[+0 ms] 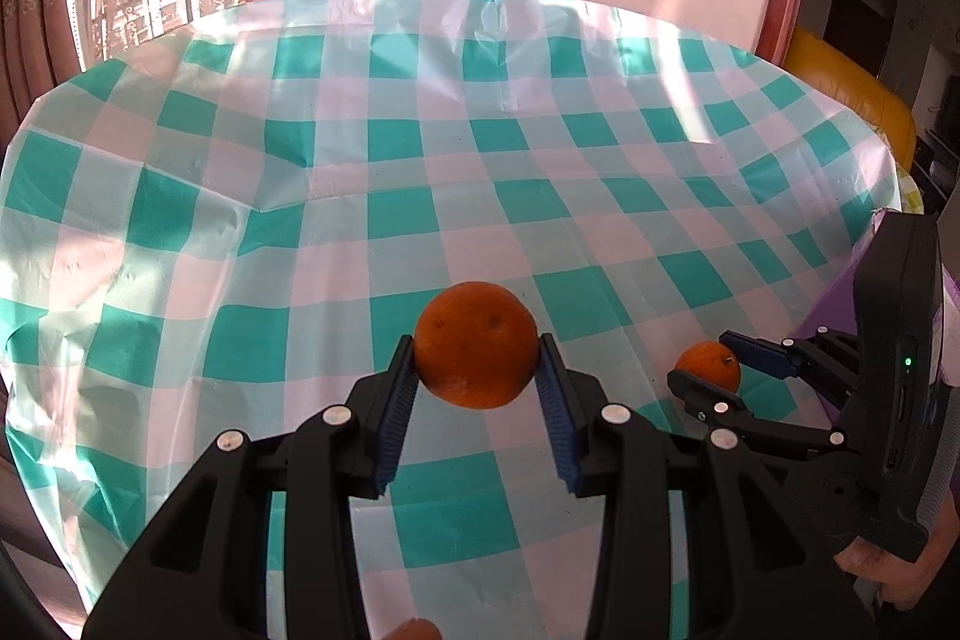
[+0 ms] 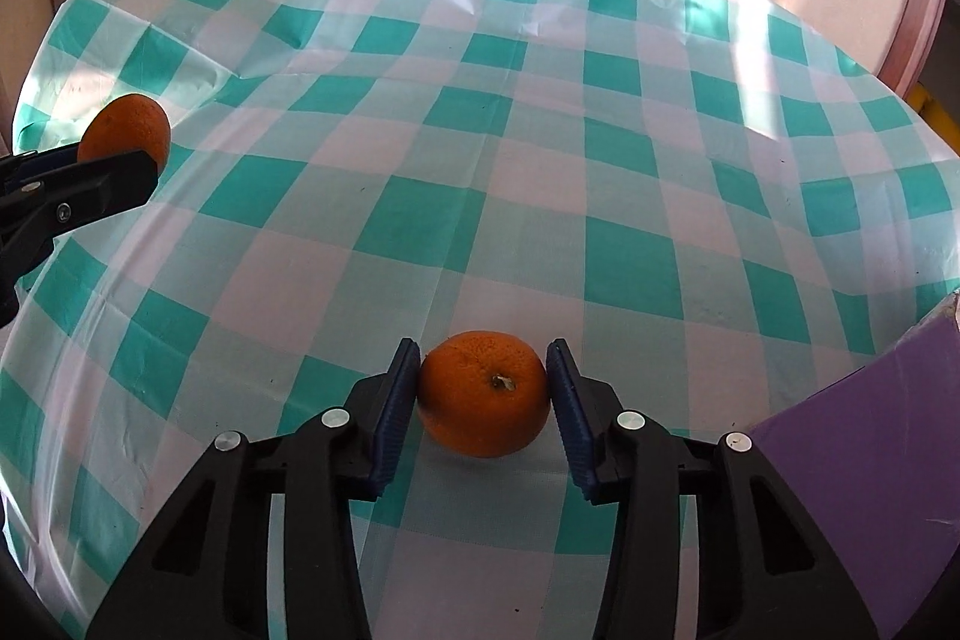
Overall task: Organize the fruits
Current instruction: 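Carry both oranges over the purple box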
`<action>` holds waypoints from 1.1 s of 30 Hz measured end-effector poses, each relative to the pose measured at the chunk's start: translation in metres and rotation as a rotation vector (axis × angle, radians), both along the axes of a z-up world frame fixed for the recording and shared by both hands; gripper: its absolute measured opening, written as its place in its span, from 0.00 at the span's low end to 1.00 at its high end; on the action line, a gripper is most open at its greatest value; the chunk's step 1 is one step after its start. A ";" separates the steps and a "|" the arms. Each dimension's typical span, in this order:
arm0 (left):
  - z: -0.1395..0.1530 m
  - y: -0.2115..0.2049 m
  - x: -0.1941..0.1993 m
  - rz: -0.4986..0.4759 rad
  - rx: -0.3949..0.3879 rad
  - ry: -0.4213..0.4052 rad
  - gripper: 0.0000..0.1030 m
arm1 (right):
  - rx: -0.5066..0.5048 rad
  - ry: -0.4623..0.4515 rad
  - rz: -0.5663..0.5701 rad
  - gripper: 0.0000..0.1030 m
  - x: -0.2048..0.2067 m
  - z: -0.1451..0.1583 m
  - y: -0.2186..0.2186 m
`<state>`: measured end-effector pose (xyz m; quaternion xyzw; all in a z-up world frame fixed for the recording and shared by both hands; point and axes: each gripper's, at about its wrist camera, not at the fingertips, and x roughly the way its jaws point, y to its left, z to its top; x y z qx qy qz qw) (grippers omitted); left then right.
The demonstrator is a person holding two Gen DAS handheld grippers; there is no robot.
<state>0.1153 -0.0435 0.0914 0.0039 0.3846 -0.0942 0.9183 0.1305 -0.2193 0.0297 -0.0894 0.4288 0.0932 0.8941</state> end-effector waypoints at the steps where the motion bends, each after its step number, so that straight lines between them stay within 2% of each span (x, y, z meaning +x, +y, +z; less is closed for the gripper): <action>1: 0.002 -0.001 -0.002 -0.001 -0.001 -0.004 0.38 | 0.009 -0.007 -0.003 0.42 -0.004 0.005 -0.002; 12: 0.013 -0.022 -0.033 -0.051 -0.015 -0.019 0.38 | 0.054 -0.091 -0.045 0.42 -0.058 0.055 -0.030; 24: -0.018 -0.045 -0.098 -0.119 0.019 0.067 0.38 | 0.059 -0.105 -0.071 0.42 -0.127 0.055 -0.044; 27: -0.007 -0.053 -0.118 -0.142 0.017 0.036 0.38 | 0.069 -0.129 -0.084 0.42 -0.148 0.062 -0.053; 33: 0.037 -0.088 -0.148 -0.244 -0.027 -0.070 0.38 | 0.063 -0.214 -0.147 0.42 -0.185 0.093 -0.085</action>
